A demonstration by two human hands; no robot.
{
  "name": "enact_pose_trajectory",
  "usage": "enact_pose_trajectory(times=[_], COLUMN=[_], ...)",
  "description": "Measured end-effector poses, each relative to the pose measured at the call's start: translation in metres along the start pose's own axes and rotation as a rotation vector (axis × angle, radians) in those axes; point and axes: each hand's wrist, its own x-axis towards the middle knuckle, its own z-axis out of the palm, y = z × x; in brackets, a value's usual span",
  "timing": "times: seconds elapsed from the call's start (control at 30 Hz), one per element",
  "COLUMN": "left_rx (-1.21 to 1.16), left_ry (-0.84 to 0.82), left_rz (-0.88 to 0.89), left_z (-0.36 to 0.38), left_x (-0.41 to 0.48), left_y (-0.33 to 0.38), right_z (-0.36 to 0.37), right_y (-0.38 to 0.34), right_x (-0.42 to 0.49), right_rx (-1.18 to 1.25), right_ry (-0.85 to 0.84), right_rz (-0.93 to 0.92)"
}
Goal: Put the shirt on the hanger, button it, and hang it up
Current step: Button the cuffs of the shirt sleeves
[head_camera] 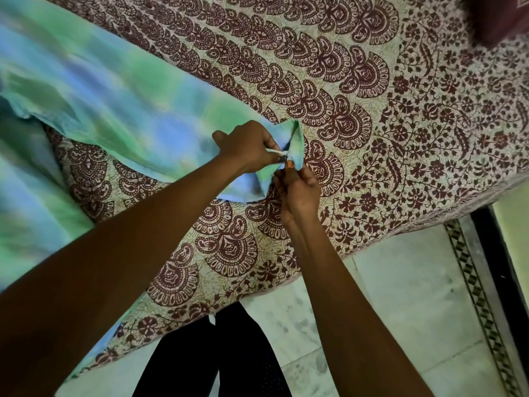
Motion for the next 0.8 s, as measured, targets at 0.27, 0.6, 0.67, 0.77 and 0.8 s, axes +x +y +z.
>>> enact_pose_trajectory(times=[0.27, 0.6, 0.67, 0.77, 0.8], left_rx=[0.029, -0.335, -0.339, -0.206, -0.043], left_ry=[-0.041, -0.150, -0.212, -0.245, -0.196], left_rz=[-0.093, -0.121, -0.103, -0.009, 0.052], left_z=[0.005, 0.000, -0.005, -0.008, -0.007], left_x=[-0.001, 0.006, 0.007, 0.008, 0.008], left_y=[0.002, -0.009, -0.008, -0.004, -0.003], right_z=[-0.007, -0.012, -0.015, -0.016, -0.016], right_y=[0.001, -0.010, -0.014, -0.017, -0.017], right_x=[0.007, 0.005, 0.006, 0.006, 0.007], right_rx=[-0.245, -0.442, -0.539, -0.655, -0.659], right_ry=[0.028, -0.032, -0.029, -0.048, -0.049], right_rz=[-0.185, -0.383, -0.467, -0.545, -0.540])
